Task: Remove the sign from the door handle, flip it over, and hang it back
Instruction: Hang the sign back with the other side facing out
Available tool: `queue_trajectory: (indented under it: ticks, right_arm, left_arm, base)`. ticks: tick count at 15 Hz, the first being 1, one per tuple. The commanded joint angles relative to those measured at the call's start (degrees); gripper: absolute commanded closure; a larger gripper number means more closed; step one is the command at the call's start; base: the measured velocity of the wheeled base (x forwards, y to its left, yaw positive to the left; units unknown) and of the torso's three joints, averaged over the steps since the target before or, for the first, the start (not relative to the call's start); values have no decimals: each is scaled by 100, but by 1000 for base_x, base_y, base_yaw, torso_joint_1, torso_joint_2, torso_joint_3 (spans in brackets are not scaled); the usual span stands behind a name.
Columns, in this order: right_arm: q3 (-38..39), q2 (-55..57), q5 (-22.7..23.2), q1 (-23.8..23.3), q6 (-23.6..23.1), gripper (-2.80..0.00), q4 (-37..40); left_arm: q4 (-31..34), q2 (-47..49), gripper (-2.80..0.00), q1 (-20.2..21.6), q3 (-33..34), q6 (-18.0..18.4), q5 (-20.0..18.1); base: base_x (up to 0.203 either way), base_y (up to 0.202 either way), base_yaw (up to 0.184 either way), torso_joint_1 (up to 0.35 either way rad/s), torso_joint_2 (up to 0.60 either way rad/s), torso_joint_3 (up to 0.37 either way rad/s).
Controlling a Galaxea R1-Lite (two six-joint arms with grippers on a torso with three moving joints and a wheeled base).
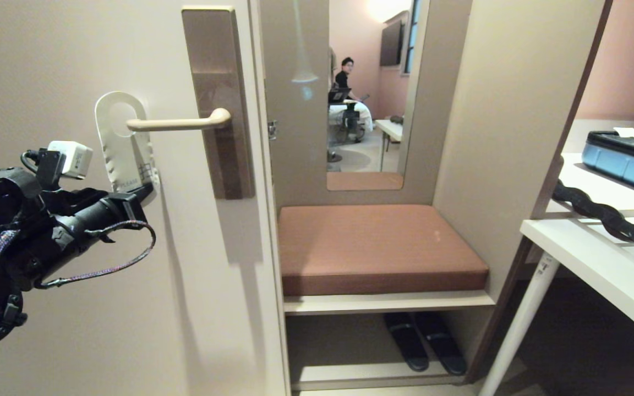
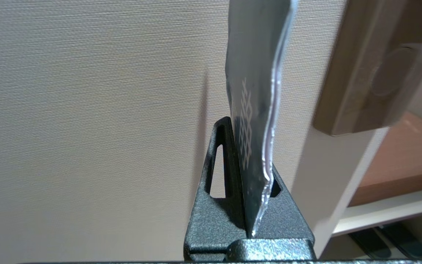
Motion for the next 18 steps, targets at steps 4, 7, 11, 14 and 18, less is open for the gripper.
queue_trajectory:
  ticks: [4, 7, 11, 14, 18]
  right_arm:
    - [1, 0, 2, 2, -2, 0, 2]
    - [1, 0, 2, 2, -2, 0, 2]
    - [1, 0, 2, 2, -2, 0, 2]
    - [1, 0, 2, 2, -2, 0, 2]
    - [1, 0, 2, 2, -2, 0, 2]
  left_arm:
    - [-38, 13, 0, -225, 7, -4, 0]
    - [-56, 76, 0, -234, -2, 0, 0]
    - [-56, 94, 0, -366, -10, 49, 83]
    - [-56, 181, 0, -639, -19, 231, 523]
    - [-56, 181, 0, -863, -19, 242, 731]
  base:
    - [0, 0, 0, 0, 0, 0]
    - [0, 0, 0, 0, 0, 0]
    - [0, 0, 0, 0, 0, 0]
    - [0, 0, 0, 0, 0, 0]
    - [0, 0, 0, 0, 0, 0]
